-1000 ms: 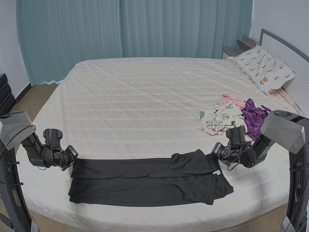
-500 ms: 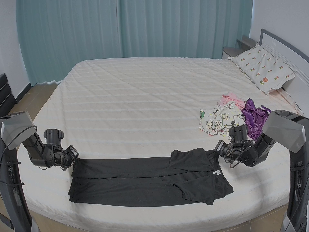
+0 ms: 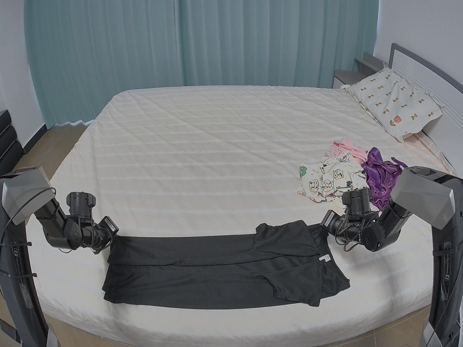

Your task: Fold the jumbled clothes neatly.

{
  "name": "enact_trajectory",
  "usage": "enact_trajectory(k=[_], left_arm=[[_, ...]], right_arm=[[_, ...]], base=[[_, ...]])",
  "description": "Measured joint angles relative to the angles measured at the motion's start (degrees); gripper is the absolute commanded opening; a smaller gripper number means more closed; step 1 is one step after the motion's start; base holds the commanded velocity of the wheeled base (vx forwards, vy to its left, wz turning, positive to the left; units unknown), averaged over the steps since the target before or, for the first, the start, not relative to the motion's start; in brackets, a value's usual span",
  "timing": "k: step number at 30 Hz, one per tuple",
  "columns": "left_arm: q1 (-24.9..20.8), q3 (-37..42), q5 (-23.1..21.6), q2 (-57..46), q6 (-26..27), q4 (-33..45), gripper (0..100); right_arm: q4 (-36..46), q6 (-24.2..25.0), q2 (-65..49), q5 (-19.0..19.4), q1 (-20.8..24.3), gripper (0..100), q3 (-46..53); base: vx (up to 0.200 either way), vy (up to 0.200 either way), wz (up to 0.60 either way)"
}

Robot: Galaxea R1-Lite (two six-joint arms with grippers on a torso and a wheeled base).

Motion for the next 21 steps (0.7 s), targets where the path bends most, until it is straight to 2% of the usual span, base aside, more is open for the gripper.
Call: enact_trajectory(k=[2, 3, 5, 6, 16, 21], left_arm=[[0.00, -0.13, 0.02, 0.04, 0.00, 0.02, 0], [0.00, -0.16, 0.02, 0.09, 0.05, 0.00, 100], [-0.02, -0.24, 0.10, 0.15, 0.07, 0.00, 100], [-0.05, -0.38, 0.16, 0.23, 0.09, 0.02, 100], [-0.02, -0.55, 0.13, 0.61, 0.07, 0.10, 100], [0.50, 0.73, -1.35, 0.06, 0.07, 0.05, 100]], right_arm=[[0.00, -0.30, 0.12, 0.00, 0.02, 0, 0.02], [0.02, -0.39, 0.20, 0.00, 0.07, 0, 0.07], [0.05, -0.44, 0.28, 0.00, 0.18, 0, 0.18], [0.05, -0.61, 0.33, 0.00, 0.24, 100, 0.24], [-0.01, -0.85, -1.04, -0.93, 0.83, 100, 1.82], [-0.04, -0.59, -5.81, -1.29, 0.94, 100, 7.25]], base=[[0.000, 0.000, 0.00], [0.000, 0.000, 0.00], [0.000, 0.000, 0.00], [0.000, 0.000, 0.00], [0.000, 0.000, 0.00], [0.000, 0.000, 0.00]])
